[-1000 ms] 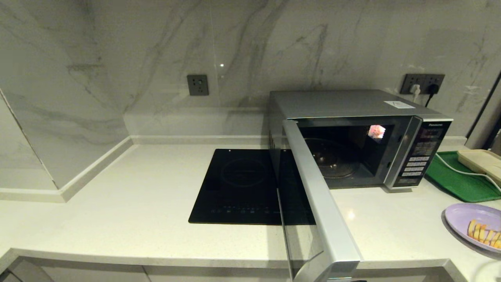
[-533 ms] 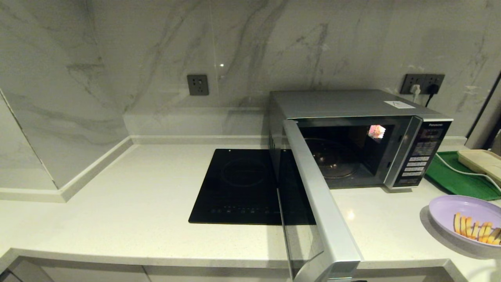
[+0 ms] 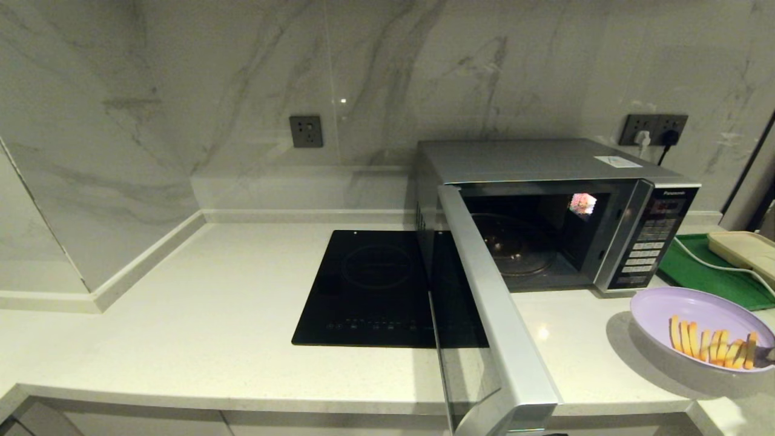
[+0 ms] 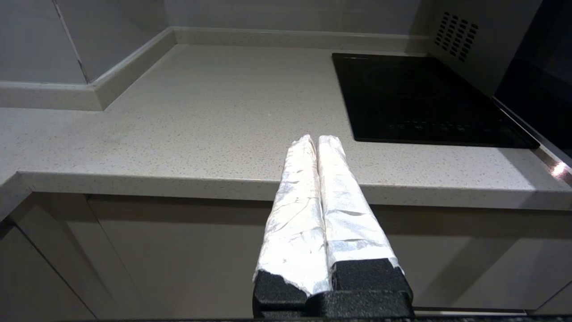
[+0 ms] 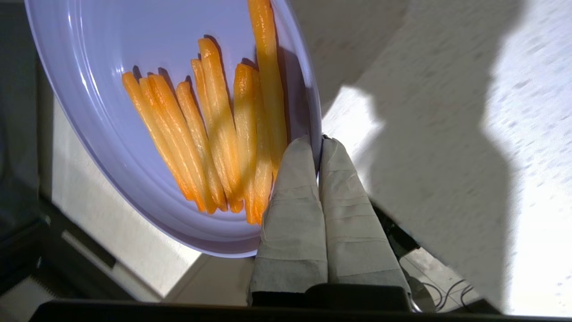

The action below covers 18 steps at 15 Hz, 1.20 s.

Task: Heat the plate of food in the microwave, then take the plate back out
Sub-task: Put the plate in the microwave oven

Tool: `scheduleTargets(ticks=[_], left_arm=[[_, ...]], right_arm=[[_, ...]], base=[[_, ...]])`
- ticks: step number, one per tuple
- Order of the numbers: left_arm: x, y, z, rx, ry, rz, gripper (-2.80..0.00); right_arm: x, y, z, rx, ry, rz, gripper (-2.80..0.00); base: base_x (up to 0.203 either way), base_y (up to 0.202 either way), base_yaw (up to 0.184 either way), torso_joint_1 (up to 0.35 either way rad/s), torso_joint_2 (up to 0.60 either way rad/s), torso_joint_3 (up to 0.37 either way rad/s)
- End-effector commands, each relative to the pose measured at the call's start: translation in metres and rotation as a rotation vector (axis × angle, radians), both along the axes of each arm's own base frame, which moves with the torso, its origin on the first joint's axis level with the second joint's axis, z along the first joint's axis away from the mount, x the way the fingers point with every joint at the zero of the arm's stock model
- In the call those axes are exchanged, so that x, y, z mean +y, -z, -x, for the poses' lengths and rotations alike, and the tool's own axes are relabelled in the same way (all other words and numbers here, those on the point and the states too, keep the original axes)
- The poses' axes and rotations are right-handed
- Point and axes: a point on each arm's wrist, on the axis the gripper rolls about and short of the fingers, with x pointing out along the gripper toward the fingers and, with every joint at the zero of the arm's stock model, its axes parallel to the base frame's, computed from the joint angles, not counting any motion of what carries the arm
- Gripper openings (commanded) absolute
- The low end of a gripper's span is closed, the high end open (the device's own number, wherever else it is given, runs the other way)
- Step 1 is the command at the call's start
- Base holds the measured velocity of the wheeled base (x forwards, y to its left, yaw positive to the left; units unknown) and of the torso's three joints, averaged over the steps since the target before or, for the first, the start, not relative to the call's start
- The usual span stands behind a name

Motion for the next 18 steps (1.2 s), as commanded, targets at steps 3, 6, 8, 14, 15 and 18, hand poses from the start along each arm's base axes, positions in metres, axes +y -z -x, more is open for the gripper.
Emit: scheduleTargets(ticks=[3,6,8,14,15,18], left_arm=[[0.0,0.0,0.0,-0.001,0.0,0.0,-2.8],[0.0,0.0,0.0,-0.001,-0.001,0.0,-2.8],[0.0,0.0,0.0,-0.002,-0.001,0.0,-2.8],[0.0,0.0,0.0,-0.001,-0.001,0.0,-2.8],[0.0,0.0,0.0,-0.001,-0.001,0.0,-2.8],[0.0,0.0,0.0,-0.002,-0.001,0.0,-2.8]], right_arm=[[0.037,-0.022,-0.002,-0.031,-0.088,-0.017,-2.8],[0.067,-0.022,-0.018,-0.025,-0.112,-0.062,-2.8],[0.088,-0.023,-0.032,-0.033,-0.104,-0.103,-2.8],[0.151,-0.017,-0.083,-0.154,-0.149,-0.153,-2.8],[0.159,-0.016,-0.09,-0.169,-0.149,-0.164,-2.8],[0.173,-0.008,-0.109,-0.202,-0.146,-0.182,-2.8]], base=[[0.0,0.0,0.0,0.0,0.0,0.0],[0.0,0.0,0.0,0.0,0.0,0.0],[0.0,0.0,0.0,0.0,0.0,0.0],[0.0,0.0,0.0,0.0,0.0,0.0],[0.0,0.0,0.0,0.0,0.0,0.0],[0.0,0.0,0.0,0.0,0.0,0.0]])
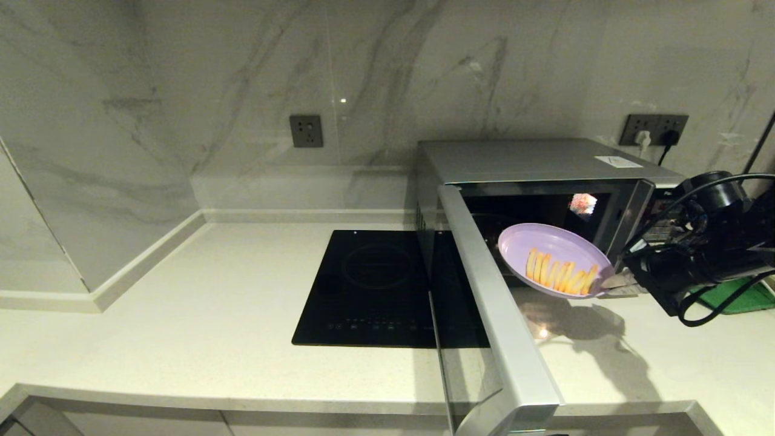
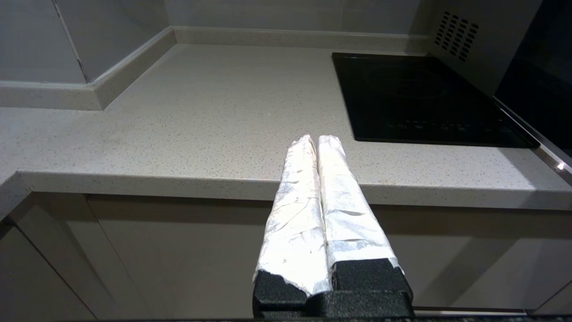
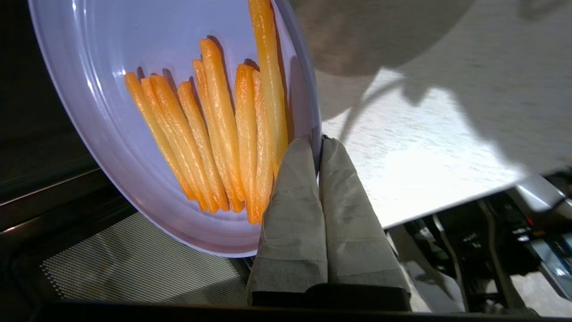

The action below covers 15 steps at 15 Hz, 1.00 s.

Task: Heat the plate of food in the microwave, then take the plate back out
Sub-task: Put the plate in the microwave oven

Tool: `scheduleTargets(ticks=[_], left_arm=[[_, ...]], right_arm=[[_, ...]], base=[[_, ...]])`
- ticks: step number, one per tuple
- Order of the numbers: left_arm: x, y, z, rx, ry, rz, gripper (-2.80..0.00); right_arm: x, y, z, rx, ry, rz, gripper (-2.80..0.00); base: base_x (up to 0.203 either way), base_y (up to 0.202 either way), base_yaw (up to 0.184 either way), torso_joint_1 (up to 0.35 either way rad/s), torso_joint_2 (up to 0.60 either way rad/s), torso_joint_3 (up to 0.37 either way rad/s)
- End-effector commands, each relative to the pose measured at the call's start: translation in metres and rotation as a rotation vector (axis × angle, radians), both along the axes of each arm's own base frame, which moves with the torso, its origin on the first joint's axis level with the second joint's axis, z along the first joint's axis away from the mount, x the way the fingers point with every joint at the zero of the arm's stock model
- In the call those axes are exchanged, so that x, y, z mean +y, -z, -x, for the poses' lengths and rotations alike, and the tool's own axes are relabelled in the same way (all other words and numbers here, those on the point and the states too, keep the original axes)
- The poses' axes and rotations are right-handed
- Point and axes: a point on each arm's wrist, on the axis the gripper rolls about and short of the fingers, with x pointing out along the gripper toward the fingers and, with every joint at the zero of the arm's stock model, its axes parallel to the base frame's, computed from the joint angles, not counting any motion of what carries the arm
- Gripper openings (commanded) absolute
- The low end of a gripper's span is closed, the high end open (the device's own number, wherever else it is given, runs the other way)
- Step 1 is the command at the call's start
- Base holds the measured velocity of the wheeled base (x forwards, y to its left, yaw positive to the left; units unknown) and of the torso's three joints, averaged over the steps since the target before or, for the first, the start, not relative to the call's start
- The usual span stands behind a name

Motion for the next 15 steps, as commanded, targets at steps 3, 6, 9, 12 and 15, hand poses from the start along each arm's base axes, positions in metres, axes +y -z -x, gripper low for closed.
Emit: scheduleTargets(ticks=[3,6,9,12,15], left_arm=[[0.0,0.0,0.0,0.0,-0.001,0.001,-2.8],[0.0,0.0,0.0,-0.002,-0.001,0.001,-2.8],[0.0,0.0,0.0,-0.002,0.0,0.001,-2.8],[0.0,0.0,0.0,0.0,-0.001,0.001,-2.8],[0.0,0.0,0.0,0.0,-0.001,0.001,-2.8]], right_arm=[[0.016,0.02,-0.024,-0.008,0.001,-0.033,-2.8],[0.019,0.032,-0.041,-0.012,0.017,-0.039,-2.8],[0.027,0.05,-0.056,-0.035,0.008,-0.033,-2.8],[0.039,0.054,-0.063,-0.052,-0.006,-0.045,-2.8],[0.043,0.051,-0.07,-0.085,-0.018,-0.046,-2.8]], base=[[0.0,0.0,0.0,0.0,0.0,0.0],[0.0,0.0,0.0,0.0,0.0,0.0],[0.0,0.0,0.0,0.0,0.0,0.0],[0.0,0.0,0.0,0.0,0.0,0.0],[0.0,0.0,0.0,0.0,0.0,0.0]])
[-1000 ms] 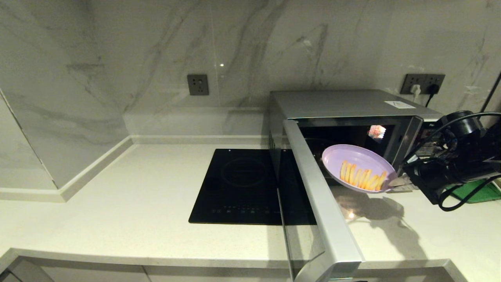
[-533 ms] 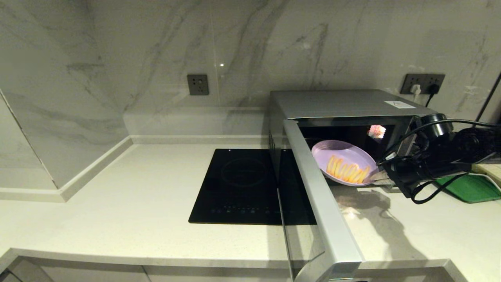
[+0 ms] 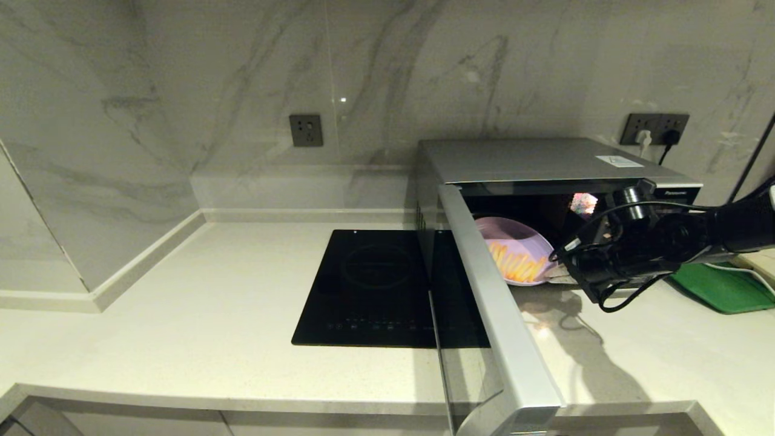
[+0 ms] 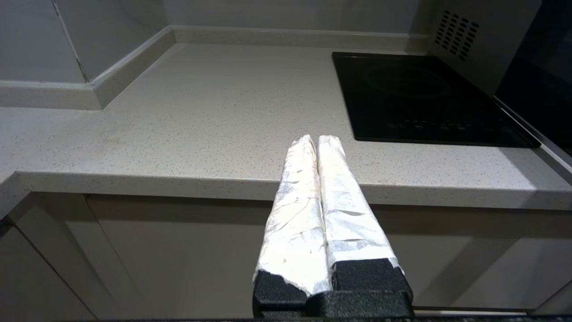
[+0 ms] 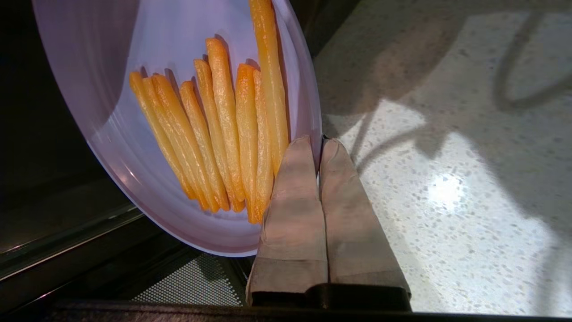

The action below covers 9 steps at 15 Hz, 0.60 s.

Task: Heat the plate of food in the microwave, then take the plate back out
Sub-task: Put the plate in the microwave oven

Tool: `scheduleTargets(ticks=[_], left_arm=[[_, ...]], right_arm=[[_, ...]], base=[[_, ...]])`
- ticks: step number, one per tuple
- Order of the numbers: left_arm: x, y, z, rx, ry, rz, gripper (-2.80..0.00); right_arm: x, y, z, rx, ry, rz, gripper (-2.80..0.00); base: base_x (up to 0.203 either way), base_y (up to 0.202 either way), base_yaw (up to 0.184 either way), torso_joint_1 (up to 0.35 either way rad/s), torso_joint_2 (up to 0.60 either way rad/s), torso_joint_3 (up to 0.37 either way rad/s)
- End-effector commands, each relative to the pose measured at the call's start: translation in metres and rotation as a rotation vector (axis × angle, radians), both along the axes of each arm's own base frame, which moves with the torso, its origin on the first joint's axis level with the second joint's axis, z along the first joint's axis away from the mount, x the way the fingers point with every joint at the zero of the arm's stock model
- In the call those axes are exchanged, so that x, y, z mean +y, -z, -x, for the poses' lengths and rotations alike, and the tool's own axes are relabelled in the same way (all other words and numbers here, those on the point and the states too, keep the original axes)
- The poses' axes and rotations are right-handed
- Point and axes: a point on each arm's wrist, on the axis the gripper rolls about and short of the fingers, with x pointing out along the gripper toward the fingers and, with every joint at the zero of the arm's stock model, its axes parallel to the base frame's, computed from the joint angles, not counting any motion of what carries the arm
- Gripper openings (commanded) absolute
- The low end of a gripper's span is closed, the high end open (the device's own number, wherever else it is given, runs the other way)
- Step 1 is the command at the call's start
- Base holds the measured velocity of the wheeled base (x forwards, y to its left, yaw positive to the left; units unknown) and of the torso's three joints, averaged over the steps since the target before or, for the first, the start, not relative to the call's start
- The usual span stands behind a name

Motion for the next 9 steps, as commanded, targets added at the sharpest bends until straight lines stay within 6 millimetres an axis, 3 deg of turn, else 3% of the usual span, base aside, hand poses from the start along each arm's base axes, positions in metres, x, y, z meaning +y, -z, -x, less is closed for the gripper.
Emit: scheduleTargets(ticks=[1,9], left_arm=[[0.0,0.0,0.0,-0.001,-0.002,0.001,-2.8],[0.0,0.0,0.0,-0.001,-0.002,0.001,-2.8]], right_arm=[[0.003,0.005,-0.008,0.001,-0.005,-0.004,-2.8],[0.006,0.018,-0.03,-0.051,0.032,0.01,-2.8]], base=[[0.0,0.0,0.0,0.0,0.0,0.0],[0.0,0.0,0.0,0.0,0.0,0.0]])
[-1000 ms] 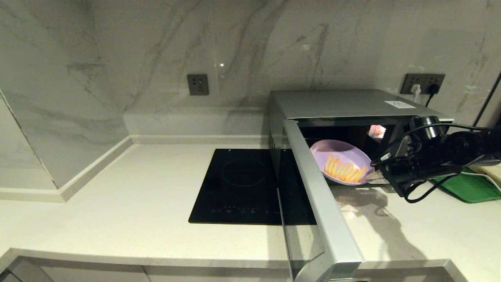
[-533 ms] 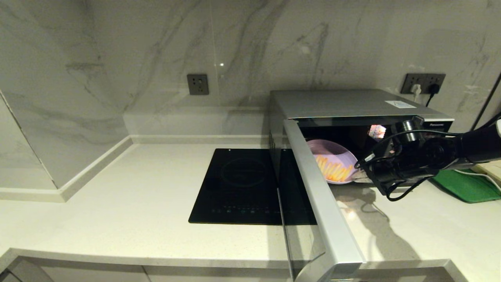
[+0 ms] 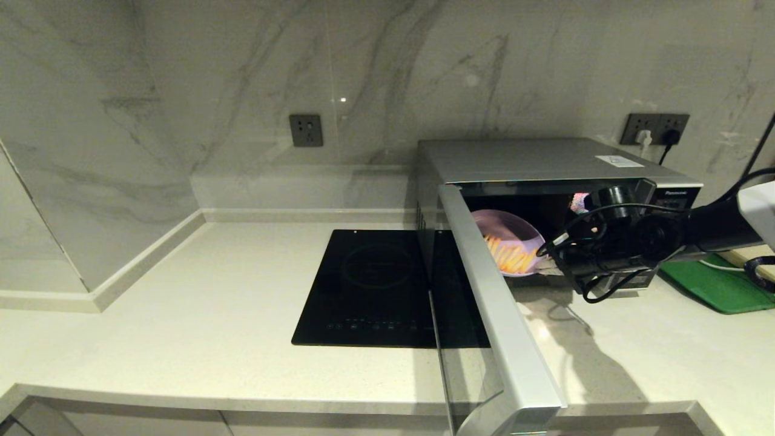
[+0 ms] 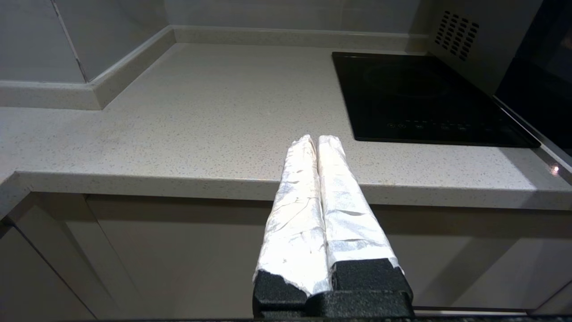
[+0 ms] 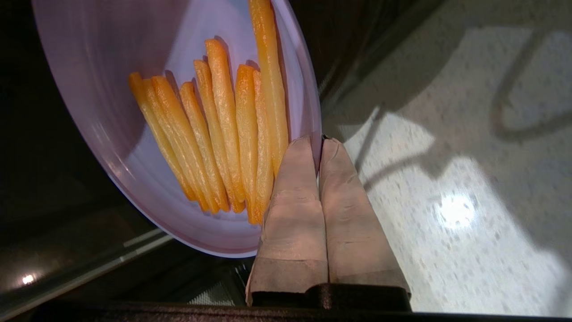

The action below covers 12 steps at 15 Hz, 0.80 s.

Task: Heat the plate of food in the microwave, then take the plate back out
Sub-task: Put the plate in the microwave oven

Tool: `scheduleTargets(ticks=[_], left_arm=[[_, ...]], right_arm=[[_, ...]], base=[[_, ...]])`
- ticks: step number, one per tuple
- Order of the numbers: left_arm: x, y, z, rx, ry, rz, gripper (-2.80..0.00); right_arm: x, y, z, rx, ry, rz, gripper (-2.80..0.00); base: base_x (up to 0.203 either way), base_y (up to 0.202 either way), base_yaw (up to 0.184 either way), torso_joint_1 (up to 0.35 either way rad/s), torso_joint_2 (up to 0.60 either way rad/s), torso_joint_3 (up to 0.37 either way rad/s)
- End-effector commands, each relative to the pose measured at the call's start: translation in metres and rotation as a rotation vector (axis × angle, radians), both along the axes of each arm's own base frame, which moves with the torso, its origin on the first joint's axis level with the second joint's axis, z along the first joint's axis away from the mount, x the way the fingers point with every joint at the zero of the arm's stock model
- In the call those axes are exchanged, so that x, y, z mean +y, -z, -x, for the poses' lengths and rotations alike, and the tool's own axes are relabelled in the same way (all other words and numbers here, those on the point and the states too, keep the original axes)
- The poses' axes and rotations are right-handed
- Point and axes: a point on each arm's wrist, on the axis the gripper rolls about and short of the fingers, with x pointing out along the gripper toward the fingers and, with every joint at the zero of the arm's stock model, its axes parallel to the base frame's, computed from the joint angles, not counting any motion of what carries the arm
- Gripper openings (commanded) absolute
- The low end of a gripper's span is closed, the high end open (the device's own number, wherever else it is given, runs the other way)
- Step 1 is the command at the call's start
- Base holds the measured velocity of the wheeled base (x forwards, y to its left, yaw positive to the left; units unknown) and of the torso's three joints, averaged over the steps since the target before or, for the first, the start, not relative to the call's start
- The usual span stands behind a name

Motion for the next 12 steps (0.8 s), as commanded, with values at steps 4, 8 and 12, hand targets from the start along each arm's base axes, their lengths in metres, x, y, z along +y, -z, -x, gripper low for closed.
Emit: scheduleTargets(ticks=[4,8,12], left_arm=[[0.0,0.0,0.0,-0.001,0.0,0.001,-2.8],[0.0,0.0,0.0,0.0,-0.001,0.001,-2.8],[0.0,0.0,0.0,-0.002,-0.001,0.001,-2.8]], right_arm=[[-0.002,0.015,-0.013,0.007,0.106,0.034,-2.8],[-0.002,0.011,-0.019,-0.027,0.14,0.034,-2.8],[-0.002,0.007,-0.021,-0.038,0.139,0.031,-2.8]], base=[[0.0,0.0,0.0,0.0,0.0,0.0],[0.0,0.0,0.0,0.0,0.0,0.0],[0.0,0.0,0.0,0.0,0.0,0.0]])
